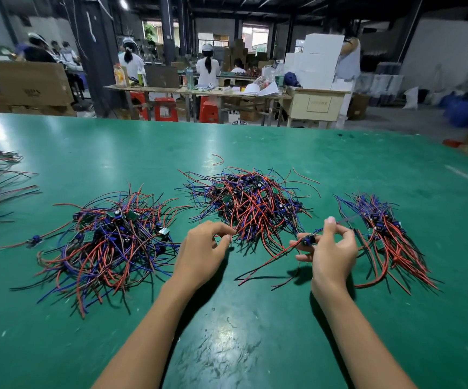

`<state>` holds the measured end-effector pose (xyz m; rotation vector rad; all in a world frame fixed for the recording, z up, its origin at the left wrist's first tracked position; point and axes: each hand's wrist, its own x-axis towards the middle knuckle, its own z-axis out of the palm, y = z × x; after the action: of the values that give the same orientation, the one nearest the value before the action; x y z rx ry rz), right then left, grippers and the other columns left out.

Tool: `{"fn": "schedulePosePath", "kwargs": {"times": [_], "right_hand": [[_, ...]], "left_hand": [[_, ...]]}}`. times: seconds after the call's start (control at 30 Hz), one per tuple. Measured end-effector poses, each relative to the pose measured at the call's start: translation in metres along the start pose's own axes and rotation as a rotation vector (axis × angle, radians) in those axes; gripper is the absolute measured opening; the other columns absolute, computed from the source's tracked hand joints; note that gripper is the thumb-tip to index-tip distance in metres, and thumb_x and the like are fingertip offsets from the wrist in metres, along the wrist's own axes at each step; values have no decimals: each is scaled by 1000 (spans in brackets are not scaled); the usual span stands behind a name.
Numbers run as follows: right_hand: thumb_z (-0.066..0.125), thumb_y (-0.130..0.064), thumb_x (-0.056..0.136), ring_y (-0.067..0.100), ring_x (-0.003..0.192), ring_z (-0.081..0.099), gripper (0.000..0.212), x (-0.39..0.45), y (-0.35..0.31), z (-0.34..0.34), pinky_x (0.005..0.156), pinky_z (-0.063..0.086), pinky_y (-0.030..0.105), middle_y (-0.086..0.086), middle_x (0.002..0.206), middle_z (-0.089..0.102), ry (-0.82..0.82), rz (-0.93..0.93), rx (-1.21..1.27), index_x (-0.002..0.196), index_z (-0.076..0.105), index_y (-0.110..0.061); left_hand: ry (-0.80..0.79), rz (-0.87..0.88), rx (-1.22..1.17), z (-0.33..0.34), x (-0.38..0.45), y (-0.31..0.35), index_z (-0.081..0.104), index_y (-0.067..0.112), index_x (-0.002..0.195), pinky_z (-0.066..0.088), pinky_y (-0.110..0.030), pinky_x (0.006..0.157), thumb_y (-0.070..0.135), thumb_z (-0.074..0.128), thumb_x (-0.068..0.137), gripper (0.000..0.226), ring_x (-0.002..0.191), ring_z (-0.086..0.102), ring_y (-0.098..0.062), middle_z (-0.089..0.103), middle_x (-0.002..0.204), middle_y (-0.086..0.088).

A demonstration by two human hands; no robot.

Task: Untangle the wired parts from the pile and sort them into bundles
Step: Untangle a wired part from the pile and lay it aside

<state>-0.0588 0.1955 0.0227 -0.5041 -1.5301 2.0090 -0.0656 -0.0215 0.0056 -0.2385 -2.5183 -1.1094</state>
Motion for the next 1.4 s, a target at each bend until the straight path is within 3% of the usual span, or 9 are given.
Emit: {"fn": "schedulePosePath", "kwargs": {"times": [0.27, 0.4, 0.5, 0.67, 0.87, 0.97, 1.17, 1.3, 1.4], "right_hand": [[58, -35, 101, 15, 34, 42, 16, -1, -11, -2, 36, 36, 24, 2, 55, 67, -115, -113, -190, 98, 66, -22], [53, -36, 98, 8, 52, 59, 19, 48, -46, -7, 60, 45, 30, -4, 57, 69, -123, -369, -597, 105, 69, -28], [50, -34, 99, 34, 89, 68, 28, 105, -74, -11, 79, 51, 40, 17, 91, 73, -101, -491, -1082, 118, 68, -23], [57, -26, 94, 35, 118, 60, 34, 153, -85, -23, 85, 41, 36, 18, 126, 62, -88, -252, -1753, 124, 65, -12], [60, -56, 93, 31, 104, 67, 36, 86, -18, 8, 82, 47, 38, 8, 107, 72, -397, -367, -1436, 101, 75, -24], [59, -46, 96, 32, 91, 65, 30, 64, 15, 10, 71, 38, 33, 8, 99, 72, -297, -413, -1337, 94, 74, -20], [56, -42, 96, 23, 73, 62, 21, 40, 17, 11, 65, 41, 30, -4, 79, 71, -152, -460, -884, 87, 67, -27], [57, -42, 94, 4, 62, 59, 17, 4, 7, 13, 59, 44, 28, -16, 67, 62, -310, -669, -599, 87, 63, -28], [60, -35, 96, -2, 63, 57, 10, -18, 7, 14, 60, 43, 18, -20, 72, 61, -540, -889, -577, 90, 64, -27]], "left_hand": [[-16, 32, 354, 5, -1, -3, 57, 24, 133, 38, -34, 99, 35, 57, 97, 37, 120, 43, -19, 55, 124, 2], [-68, -7, 438, 10, 0, -5, 51, 23, 139, 35, -33, 99, 42, 50, 101, 43, 124, 43, -18, 54, 132, 3], [-28, -24, 347, 9, -1, -1, 53, 21, 135, 37, -35, 97, 32, 56, 99, 38, 121, 47, -19, 60, 129, 3], [13, -124, 143, 5, -2, -1, 49, 18, 134, 44, -43, 92, 6, 53, 96, 40, 104, 53, -30, 61, 107, -9], [86, -125, -27, 4, 0, -5, 51, 15, 129, 51, -33, 85, -3, 56, 92, 41, 85, 63, -14, 67, 90, -1], [143, -166, -131, 4, -2, -5, 55, 17, 124, 53, -29, 82, -2, 59, 89, 40, 81, 63, -3, 69, 88, 2], [299, -4, 81, 3, 0, 3, 63, 21, 117, 43, -29, 89, 14, 67, 89, 30, 102, 50, -16, 60, 110, 6], [138, -111, -386, 6, 1, 26, 71, 21, 109, 51, -30, 68, 22, 57, 101, 17, 73, 63, -13, 74, 88, 4], [-115, -403, -865, 5, 4, 40, 71, 5, 112, 57, -29, 67, 37, 44, 106, 42, 75, 70, -17, 78, 95, -12]]}}
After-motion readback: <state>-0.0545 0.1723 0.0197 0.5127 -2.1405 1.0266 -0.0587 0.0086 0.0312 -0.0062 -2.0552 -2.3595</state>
